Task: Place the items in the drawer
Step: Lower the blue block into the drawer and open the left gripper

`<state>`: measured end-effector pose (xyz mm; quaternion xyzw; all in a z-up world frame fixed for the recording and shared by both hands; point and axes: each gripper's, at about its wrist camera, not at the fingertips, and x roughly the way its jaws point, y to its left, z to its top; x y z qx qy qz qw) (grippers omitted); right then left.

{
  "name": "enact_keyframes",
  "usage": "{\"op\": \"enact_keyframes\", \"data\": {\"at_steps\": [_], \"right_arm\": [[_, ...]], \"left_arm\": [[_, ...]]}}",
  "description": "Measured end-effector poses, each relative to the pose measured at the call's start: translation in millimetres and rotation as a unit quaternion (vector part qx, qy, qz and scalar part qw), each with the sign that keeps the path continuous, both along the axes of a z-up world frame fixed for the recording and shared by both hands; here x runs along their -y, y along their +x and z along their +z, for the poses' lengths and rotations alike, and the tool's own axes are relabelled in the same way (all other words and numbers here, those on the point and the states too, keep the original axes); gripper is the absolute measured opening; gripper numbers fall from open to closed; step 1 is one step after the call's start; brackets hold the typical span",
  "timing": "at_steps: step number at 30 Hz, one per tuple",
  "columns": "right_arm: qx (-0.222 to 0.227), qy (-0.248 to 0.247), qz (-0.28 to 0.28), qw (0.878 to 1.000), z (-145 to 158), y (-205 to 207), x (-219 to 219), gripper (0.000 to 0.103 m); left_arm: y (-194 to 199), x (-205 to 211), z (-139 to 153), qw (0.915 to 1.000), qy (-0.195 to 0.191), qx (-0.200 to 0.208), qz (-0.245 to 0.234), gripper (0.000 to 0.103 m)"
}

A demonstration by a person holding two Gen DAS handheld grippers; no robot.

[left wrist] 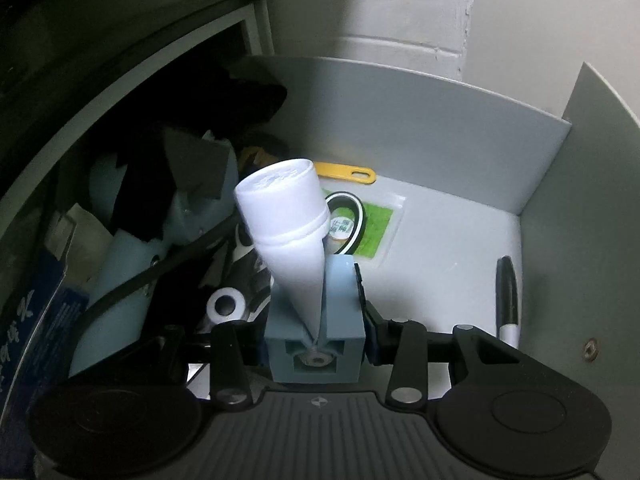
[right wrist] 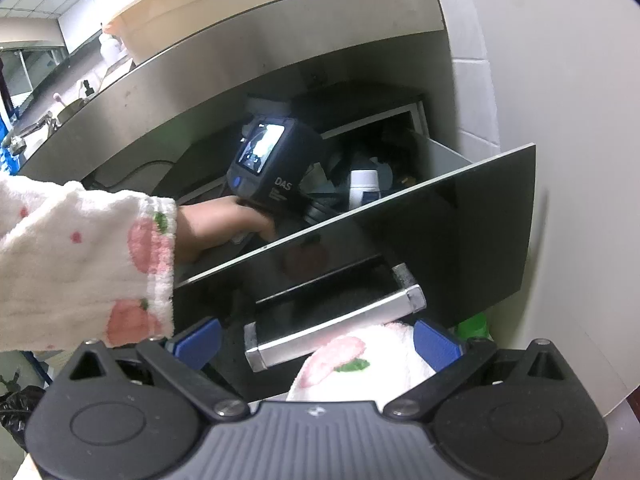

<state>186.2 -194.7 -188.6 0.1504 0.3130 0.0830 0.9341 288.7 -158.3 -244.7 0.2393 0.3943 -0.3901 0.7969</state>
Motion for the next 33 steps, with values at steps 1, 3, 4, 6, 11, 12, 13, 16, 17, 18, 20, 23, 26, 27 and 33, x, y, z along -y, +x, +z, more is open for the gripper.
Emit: {"op": "enact_keyframes", "data": {"at_steps": [1,3,4,6,11,12,13,16,17,18,20,23,26,27,33], "right_arm": [[0.0,-0.001,0.001,1.0,0,0,0,0.103],[0.0,-0.003,0.002,1.0,0,0,-1,0.103],[-0.001,-0.003,0.003,1.0,0,1,-1,0.103],[-0.002,-0.004,0.003,1.0,0,1,-2,0.103],[-0.001,-0.007,0.005,1.0,0,1,-3,0.103],[-0.001,-0.008,0.005,1.0,0,1,-3,0.103],[-0.001,-0.009,0.006,1.0,0,1,-4,0.103],[-0.001,-0.012,0.009,1.0,0,1,-5,0.103],[-0.001,-0.014,0.01,1.0,0,1,-6,0.103],[-0.001,-0.015,0.011,1.0,1,1,-7,0.103],[0.001,-0.019,0.013,1.0,1,0,-8,0.103],[0.006,-0.026,0.017,0.999,3,-2,-11,0.103],[0.011,-0.037,0.021,0.999,5,-5,-14,0.103],[0.013,-0.04,0.022,0.999,6,-5,-15,0.103],[0.023,-0.062,0.028,0.997,10,-10,-22,0.103]], "left_arm": [[1,-1,1,1.0,0.001,-0.001,0.002,0.042],[1,-1,2,1.0,0.006,0.002,0.004,0.044],[1,0,2,0.9999,0.01,0.005,0.005,0.044],[-1,0,5,0.9998,0.018,0.01,0.006,0.048],[-2,-5,13,0.9997,0.005,0.013,0.018,0.056],[-1,-3,16,0.9997,-0.001,0.01,0.023,0.056],[0,-1,19,0.9996,-0.006,0.006,0.027,0.056],[-5,1,29,0.9996,-0.012,0.0,0.026,0.059],[-10,6,30,0.9997,-0.008,0.007,0.02,0.06],[-14,8,33,0.9998,-0.004,0.016,0.012,0.062],[-23,7,42,0.9994,0.003,0.033,-0.006,0.062],[-44,1,64,0.9968,0.014,0.072,-0.031,0.062],[-57,-9,86,0.9957,-0.004,0.088,-0.03,0.062],[-60,-11,93,0.9955,-0.009,0.09,-0.026,0.062],[-86,-23,133,0.9952,-0.028,0.094,-0.007,0.062]]}}
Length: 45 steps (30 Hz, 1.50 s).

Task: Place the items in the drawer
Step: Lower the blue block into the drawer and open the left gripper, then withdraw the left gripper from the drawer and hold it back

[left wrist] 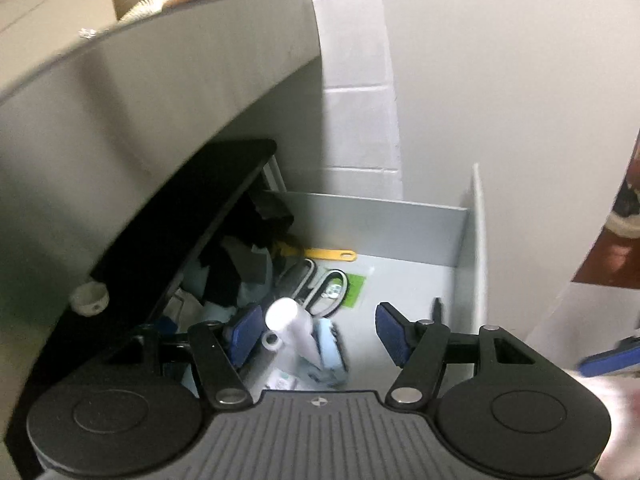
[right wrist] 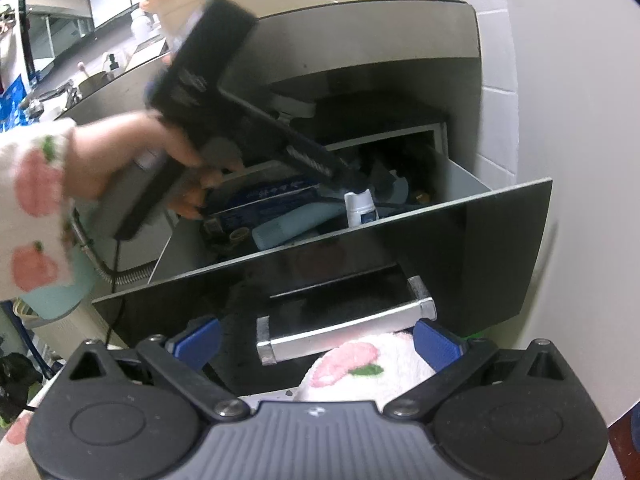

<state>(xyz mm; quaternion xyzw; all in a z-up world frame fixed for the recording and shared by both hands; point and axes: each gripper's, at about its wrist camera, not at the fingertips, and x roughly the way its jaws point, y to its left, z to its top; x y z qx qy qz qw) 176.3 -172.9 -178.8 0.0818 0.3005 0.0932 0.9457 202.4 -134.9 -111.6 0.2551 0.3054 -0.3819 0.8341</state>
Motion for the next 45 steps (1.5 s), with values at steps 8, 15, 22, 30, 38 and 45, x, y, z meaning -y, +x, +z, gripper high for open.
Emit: {"op": "enact_keyframes", "data": {"at_steps": [8,15,22,30,38,45], "right_arm": [[0.014,-0.036,0.014,0.999,4,-4,-12,0.103],[0.019,-0.054,0.021,0.998,5,-6,-17,0.103],[0.018,-0.07,0.028,0.997,5,-6,-22,0.103],[0.021,-0.086,0.034,0.995,5,-6,-28,0.103],[0.024,-0.09,0.039,0.995,6,-7,-30,0.103],[0.024,-0.087,0.037,0.995,5,-7,-29,0.103]], "left_arm": [[-48,-46,57,0.991,-0.108,-0.038,0.069,0.063],[-112,-84,82,0.9728,-0.144,0.008,0.182,0.101],[-158,-100,80,0.9593,-0.124,0.067,0.245,0.102],[-181,-107,68,0.9353,-0.095,0.128,0.316,0.102],[-188,-119,60,0.9079,-0.088,0.13,0.389,0.102],[-193,-126,47,0.9076,-0.095,0.094,0.398,0.098]]}}
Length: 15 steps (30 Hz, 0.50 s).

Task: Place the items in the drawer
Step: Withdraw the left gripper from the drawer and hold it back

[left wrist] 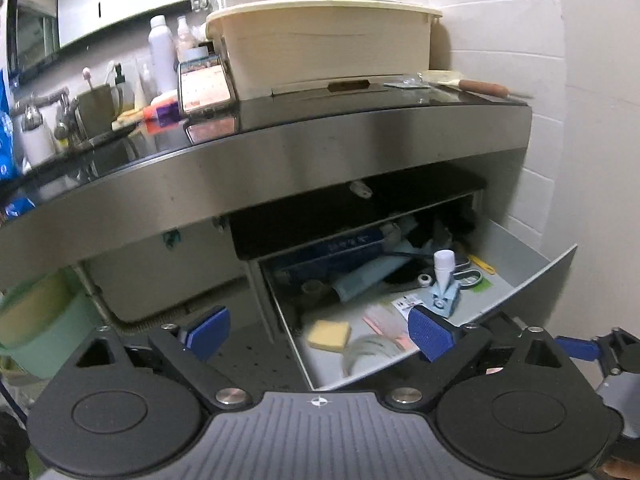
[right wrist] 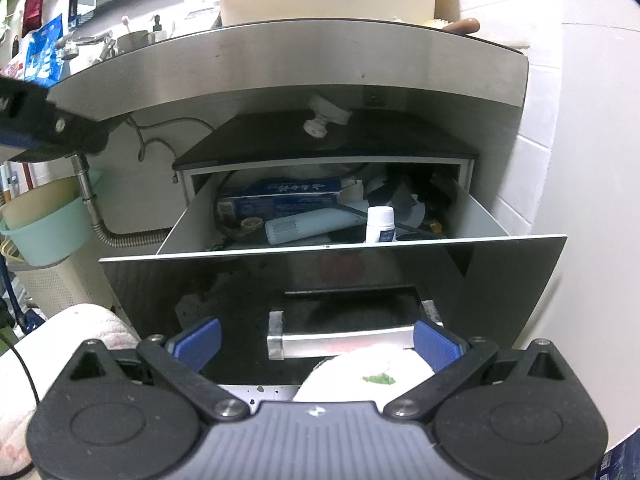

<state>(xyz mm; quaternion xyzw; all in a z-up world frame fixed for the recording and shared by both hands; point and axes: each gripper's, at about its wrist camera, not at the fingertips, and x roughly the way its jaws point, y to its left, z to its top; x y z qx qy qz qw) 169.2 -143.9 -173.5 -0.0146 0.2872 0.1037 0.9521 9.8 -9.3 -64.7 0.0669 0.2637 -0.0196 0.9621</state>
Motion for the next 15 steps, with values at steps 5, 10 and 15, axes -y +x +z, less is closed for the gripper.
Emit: {"op": "enact_keyframes", "data": {"at_steps": [5,10,15], "right_arm": [[0.001,-0.002,0.003,1.0,0.1,-0.4,-0.9,0.103],[0.001,0.0,0.002,1.0,-0.1,-0.5,-0.4,0.103],[0.001,0.001,0.002,1.0,-0.5,-0.4,-0.5,0.103]], "left_arm": [[-8.1,-2.1,-2.8,0.9997,-0.01,0.009,0.023,0.098],[-9.8,-2.4,-3.9,0.9998,-0.003,-0.013,0.015,0.098],[-8.8,3.4,-3.9,0.9987,0.028,-0.028,0.03,0.099]]}}
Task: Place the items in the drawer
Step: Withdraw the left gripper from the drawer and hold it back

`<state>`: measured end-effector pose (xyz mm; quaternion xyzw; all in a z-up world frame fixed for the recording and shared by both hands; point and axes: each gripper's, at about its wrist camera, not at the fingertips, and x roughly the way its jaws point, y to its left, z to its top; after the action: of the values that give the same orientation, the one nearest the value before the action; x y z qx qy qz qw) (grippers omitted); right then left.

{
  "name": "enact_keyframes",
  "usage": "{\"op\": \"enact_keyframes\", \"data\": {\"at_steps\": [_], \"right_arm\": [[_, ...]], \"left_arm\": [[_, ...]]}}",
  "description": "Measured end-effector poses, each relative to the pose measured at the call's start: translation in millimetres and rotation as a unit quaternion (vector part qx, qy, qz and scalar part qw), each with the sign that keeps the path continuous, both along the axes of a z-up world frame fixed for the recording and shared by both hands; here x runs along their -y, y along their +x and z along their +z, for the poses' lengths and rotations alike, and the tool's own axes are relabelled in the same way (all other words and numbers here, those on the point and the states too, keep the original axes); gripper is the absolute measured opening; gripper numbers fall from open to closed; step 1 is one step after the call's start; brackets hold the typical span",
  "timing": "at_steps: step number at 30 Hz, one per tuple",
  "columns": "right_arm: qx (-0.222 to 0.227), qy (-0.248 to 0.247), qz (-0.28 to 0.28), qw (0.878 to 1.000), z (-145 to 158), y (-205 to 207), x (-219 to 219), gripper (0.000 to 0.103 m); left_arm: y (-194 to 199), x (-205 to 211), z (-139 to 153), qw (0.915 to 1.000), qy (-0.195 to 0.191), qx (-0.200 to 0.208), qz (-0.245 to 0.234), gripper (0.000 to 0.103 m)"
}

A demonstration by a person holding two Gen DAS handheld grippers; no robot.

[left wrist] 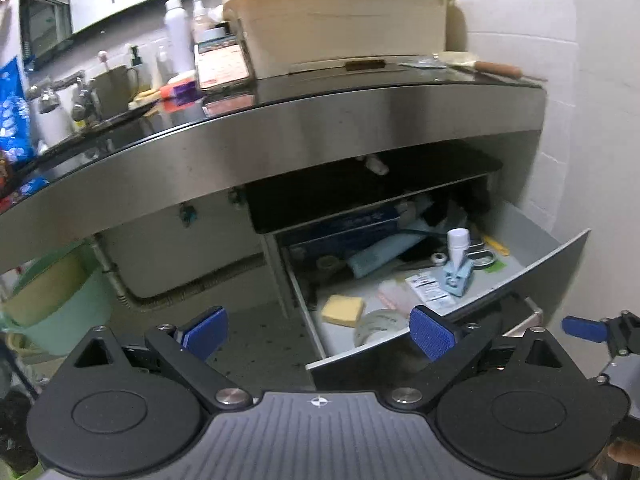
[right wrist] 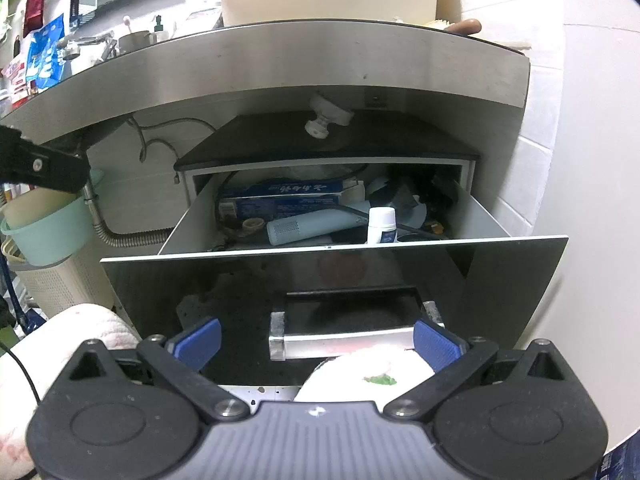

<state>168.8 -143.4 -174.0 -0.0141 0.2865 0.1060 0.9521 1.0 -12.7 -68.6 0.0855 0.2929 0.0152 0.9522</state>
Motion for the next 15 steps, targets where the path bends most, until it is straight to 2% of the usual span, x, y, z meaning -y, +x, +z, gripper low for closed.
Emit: {"op": "enact_keyframes", "data": {"at_steps": [4,7,11,15], "right_arm": [[-0.001,0.001,-0.001,1.0,1,1,2,0.103],[-0.004,0.003,-0.002,1.0,0,2,2,0.103],[-0.006,0.003,-0.002,1.0,0,4,2,0.103],[-0.008,-0.001,0.0,1.0,-1,5,0,0.103]], "left_arm": [[-6,8,3,0.9985,0.042,0.034,0.011,0.099],[-9,8,7,0.9985,0.031,0.046,0.004,0.1],[-7,2,11,0.9989,-0.002,0.048,-0.005,0.1],[-4,-2,12,0.9991,0.004,0.038,0.02,0.1]]}}
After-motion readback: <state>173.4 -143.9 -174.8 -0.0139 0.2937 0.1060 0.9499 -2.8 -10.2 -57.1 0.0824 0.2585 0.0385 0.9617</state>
